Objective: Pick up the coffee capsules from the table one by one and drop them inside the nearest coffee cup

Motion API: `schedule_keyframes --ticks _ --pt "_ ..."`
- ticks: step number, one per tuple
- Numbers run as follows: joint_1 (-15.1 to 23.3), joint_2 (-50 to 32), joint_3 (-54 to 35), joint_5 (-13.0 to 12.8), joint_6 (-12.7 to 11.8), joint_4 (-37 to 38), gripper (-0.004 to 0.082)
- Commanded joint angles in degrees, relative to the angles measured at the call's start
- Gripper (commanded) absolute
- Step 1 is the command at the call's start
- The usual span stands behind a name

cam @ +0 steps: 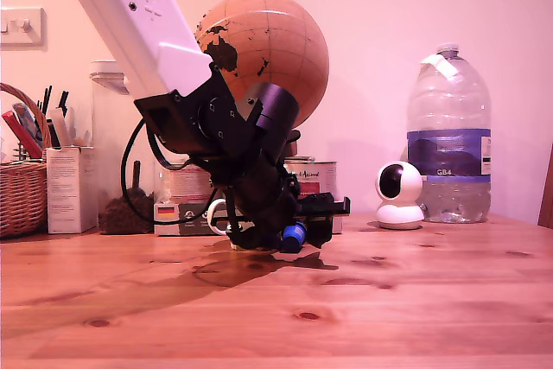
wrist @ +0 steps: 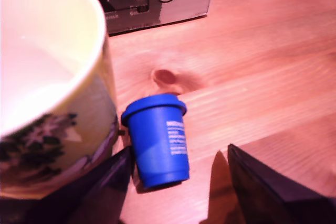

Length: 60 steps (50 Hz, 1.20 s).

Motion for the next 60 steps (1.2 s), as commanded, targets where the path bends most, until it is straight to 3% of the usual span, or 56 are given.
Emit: schedule_keyframes --ticks 1,15,23,38,50,60 --pt "-0.1 1.7 0.6 -0.1 0.1 -0.1 0.0509" --pt "-0.1 1.7 0.6 -0.1 0.0 -0.2 0.0391" --pt "0.1 1.8 0.6 0.0 -1.4 -0.6 0.0389" --pt "0.3 1.8 0.8 0.0 -1.7 -1.0 0.0385" --pt "0.3 1.8 0.8 0.3 -1.5 -1.0 0.0166" --pt "0.3 1.8 0.8 0.3 -1.5 -1.4 0.0140"
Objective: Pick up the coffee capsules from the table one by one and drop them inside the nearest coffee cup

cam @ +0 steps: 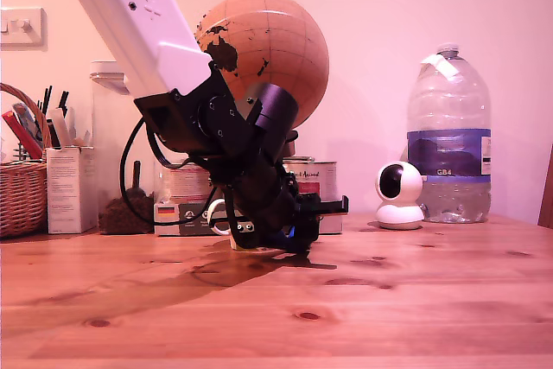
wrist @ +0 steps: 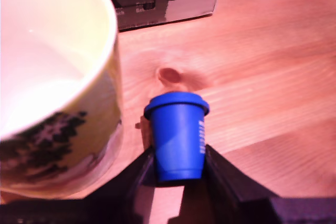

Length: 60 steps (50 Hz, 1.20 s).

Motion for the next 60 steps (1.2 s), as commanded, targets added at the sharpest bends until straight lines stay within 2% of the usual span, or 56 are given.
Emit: schedule_keyframes --ticks 1,18,24,25,30,42,51,52,60 --pt "0.1 1.8 0.5 0.2 -0.2 -0.4 0.0140" --pt "0.1 1.8 0.5 0.1 0.3 -0.5 0.0036" --pt "-0.2 1.8 0.5 0.2 0.5 -0.4 0.0036" --pt "-0.2 1.7 0.5 0.2 1.4 -0.4 0.0036" --pt "-0.3 1.5 0.5 0.3 1.8 -0.6 0.0036" --pt "-1.2 0.0 0.5 1.0 4.7 -1.1 0.0036" --pt "-1.7 -1.5 0.1 2.1 5.3 -1.2 0.0036" --pt "-1.8 -1.6 0.1 2.1 5.9 -1.2 0.0036" --pt "-2.2 -4.0 -1.8 2.1 6.3 0.7 0.0036"
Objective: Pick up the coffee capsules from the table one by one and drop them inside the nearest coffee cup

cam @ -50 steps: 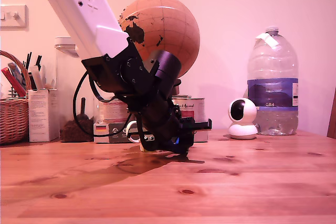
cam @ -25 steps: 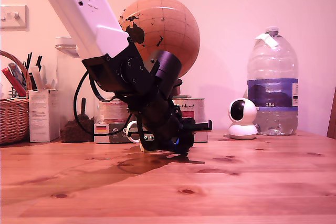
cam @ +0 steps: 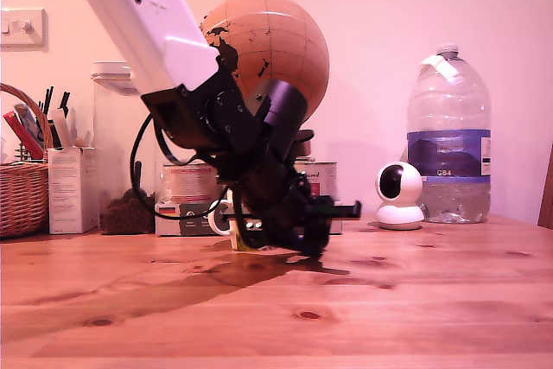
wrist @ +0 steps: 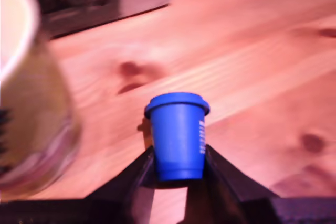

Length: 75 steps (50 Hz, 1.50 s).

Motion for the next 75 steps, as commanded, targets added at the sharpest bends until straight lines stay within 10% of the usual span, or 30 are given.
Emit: schedule_keyframes --ticks 1,19,52,64,75 --pt "-0.2 -3.3 -2.4 0.0 0.6 2.0 0.0036" --pt "-0.6 -11.6 -13.3 -0.8 1.3 13.9 0.0036" --pt "-2.1 -26.4 -25.9 -10.5 8.0 17.8 0.0036" --pt "0.0 -31.4 -26.0 -9.6 10.3 11.5 0.0037" --pt "3.7 -35.4 -25.9 -1.4 10.2 6.3 0.0037"
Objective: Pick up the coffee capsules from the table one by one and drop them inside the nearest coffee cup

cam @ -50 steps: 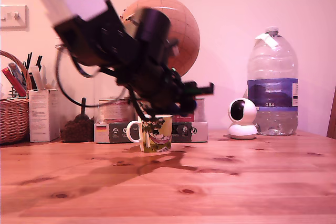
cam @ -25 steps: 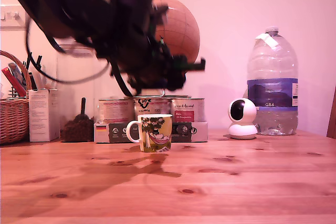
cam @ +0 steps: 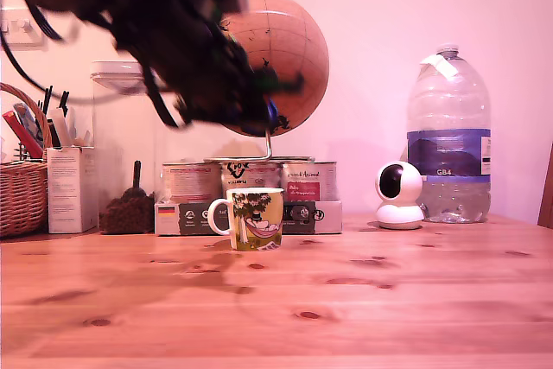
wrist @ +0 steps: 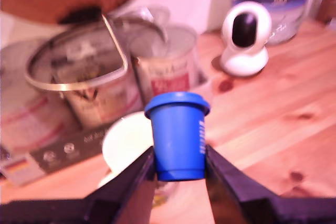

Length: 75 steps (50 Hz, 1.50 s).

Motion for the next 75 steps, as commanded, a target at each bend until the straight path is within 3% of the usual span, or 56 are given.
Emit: schedule_keyframes --ticks 1,7,30,54,75 --pt "1.3 -0.9 -1.1 3.0 0.4 -1.0 0.0037" --pt "3.4 -1.2 -1.0 8.3 0.2 -2.8 0.0037" --pt "10.6 4.7 11.8 19.0 -0.2 -16.6 0.0040" --pt "10.6 18.6 29.6 19.1 -0.2 -29.7 0.0042" --pt "10.6 21.2 31.7 18.5 -0.6 -32.9 0.0042"
